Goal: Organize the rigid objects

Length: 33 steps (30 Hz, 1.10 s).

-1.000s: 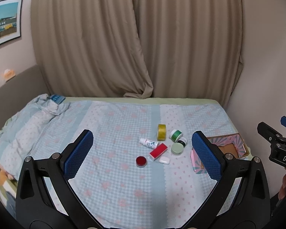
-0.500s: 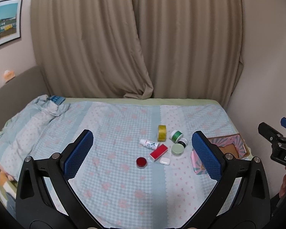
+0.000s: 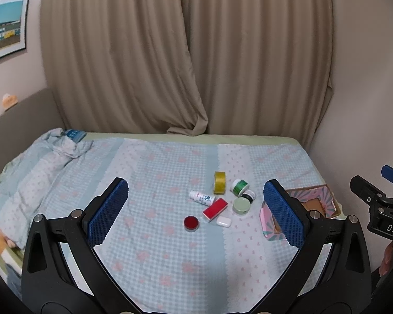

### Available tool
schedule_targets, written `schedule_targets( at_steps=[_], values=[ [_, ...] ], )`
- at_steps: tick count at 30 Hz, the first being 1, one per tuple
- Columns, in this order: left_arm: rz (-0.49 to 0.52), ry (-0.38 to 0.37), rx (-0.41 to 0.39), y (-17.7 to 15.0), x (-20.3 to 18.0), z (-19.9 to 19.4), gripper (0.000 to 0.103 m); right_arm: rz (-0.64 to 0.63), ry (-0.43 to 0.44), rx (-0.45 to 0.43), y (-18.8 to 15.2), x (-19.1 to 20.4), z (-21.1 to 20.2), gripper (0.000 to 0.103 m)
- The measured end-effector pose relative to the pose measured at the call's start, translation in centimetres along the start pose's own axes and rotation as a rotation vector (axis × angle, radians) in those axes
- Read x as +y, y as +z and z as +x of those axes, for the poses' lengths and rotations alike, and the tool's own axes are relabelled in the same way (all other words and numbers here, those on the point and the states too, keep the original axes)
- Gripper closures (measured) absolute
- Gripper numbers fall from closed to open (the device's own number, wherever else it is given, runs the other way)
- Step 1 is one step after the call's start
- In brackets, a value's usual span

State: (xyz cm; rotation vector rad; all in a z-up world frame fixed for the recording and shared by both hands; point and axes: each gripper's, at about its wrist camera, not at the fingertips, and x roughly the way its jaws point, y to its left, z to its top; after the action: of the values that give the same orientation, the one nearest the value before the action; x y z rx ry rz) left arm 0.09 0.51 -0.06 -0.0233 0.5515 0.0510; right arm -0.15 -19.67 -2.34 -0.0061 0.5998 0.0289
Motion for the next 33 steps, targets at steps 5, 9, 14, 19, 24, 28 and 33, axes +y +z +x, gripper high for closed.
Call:
schedule_targets(
  at_steps=[5, 9, 14, 19, 24, 28, 33],
  values=[
    [0.002, -0.003, 0.007, 0.3, 0.0, 0.4, 0.001, 0.0, -0.014, 0.001, 0.0, 0.0, 0.3, 0.0],
    [-0.001, -0.006, 0.007, 0.3, 0.0, 0.4, 0.001, 0.002, -0.029, 0.0, -0.2, 0.1, 0.5, 0.0],
    [-0.004, -0.009, 0.008, 0.4, 0.0, 0.8, 0.001, 0.0, -0.037, -0.004, -0.3, 0.2, 0.6, 0.0],
    [-0.005, -0.006, 0.005, 0.4, 0.0, 1.1, 0.001, 0.01, -0.037, -0.005, -0.2, 0.1, 0.9, 0.0],
    [-0.009, -0.013, 0.009, 0.8, 0.2, 1.6, 0.001, 0.01, -0.046, -0.008, 0.0, 0.1, 1.1, 0.0],
    [-0.015, -0.023, 0.019, 0.9, 0.5, 2.0, 0.001, 0.015, -0.045, -0.006, 0.0, 0.1, 1.3, 0.0],
    [-0.012, -0.036, 0.042, 1.1, 1.1, 3.0, 0.001, 0.018, -0.045, 0.003, 0.0, 0.1, 1.5, 0.0]
  ],
)
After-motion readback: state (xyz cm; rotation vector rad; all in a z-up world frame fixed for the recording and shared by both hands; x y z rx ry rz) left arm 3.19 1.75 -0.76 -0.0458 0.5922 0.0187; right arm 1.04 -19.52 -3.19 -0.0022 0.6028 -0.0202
